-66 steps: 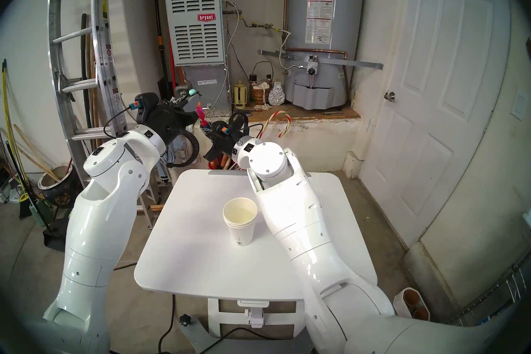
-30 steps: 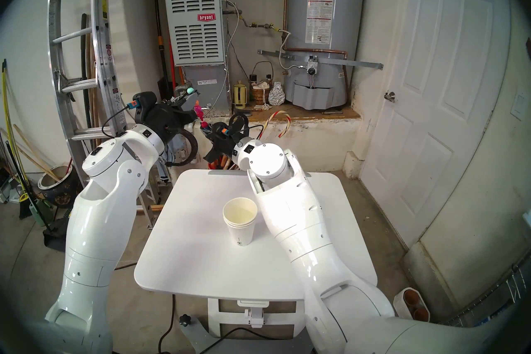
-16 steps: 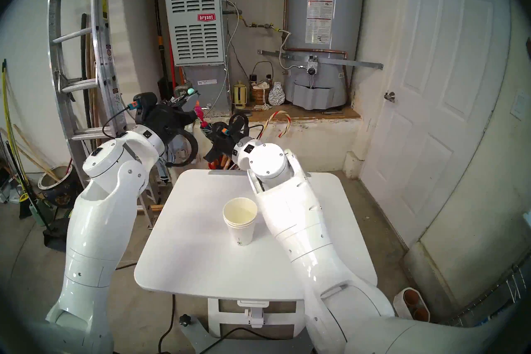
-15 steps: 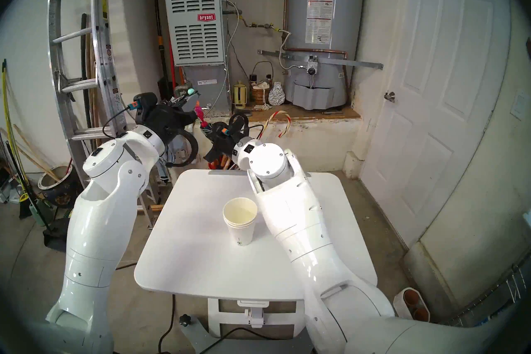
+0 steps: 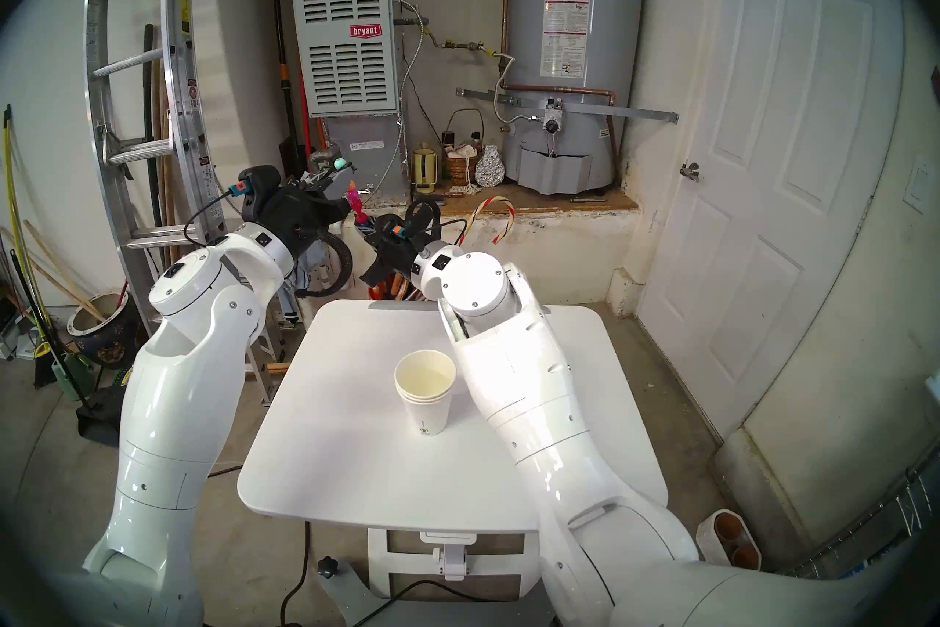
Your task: Switch the marker to another color
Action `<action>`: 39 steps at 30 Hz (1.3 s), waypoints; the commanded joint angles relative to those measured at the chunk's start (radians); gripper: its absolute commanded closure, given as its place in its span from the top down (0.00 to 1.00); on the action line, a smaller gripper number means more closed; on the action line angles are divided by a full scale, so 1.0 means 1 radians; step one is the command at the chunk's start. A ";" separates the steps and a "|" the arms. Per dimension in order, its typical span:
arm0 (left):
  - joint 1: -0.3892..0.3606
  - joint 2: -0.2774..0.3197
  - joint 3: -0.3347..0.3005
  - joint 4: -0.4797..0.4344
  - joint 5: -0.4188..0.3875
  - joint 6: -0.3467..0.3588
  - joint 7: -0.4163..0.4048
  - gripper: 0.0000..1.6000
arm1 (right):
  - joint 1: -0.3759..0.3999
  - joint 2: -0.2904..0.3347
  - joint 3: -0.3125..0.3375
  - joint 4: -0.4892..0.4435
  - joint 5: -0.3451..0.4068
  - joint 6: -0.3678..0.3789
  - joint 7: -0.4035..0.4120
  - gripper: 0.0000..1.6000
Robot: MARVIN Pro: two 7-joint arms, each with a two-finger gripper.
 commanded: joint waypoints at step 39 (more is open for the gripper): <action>-0.001 -0.007 0.030 0.011 0.048 -0.046 -0.044 0.00 | 0.044 -0.028 0.016 -0.028 0.041 0.082 0.051 0.00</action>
